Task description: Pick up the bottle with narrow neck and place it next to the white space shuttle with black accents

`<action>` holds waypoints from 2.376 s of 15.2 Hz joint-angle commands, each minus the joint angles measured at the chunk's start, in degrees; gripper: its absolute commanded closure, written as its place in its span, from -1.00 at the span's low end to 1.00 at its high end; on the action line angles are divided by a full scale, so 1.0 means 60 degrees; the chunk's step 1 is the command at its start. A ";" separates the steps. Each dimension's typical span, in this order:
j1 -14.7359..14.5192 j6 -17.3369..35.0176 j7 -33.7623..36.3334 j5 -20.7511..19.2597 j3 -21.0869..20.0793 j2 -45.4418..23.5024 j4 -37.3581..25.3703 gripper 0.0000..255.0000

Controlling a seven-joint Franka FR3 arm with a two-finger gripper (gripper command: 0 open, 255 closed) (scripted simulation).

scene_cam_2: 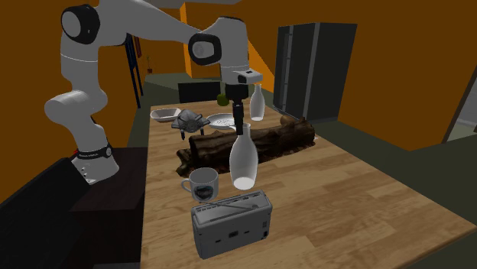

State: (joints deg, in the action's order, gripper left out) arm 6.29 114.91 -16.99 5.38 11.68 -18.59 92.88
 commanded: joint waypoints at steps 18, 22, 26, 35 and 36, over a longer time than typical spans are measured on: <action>-0.0007 0.0401 -0.0015 0.0042 -0.0022 -0.0146 0.0254 1.00; -0.0008 0.0287 -0.0005 0.0031 -0.0018 -0.0114 0.0171 1.00; -0.0007 -0.0181 0.0028 -0.0006 -0.0004 -0.0003 -0.0189 1.00; 0.0014 -0.1280 0.0086 -0.0058 0.0021 0.0126 -0.1164 1.00; 0.0018 -0.1407 0.0091 -0.0061 0.0024 0.0129 -0.1288 1.00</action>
State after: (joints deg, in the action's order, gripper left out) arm 6.32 107.41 -16.41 4.99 11.80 -17.67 86.25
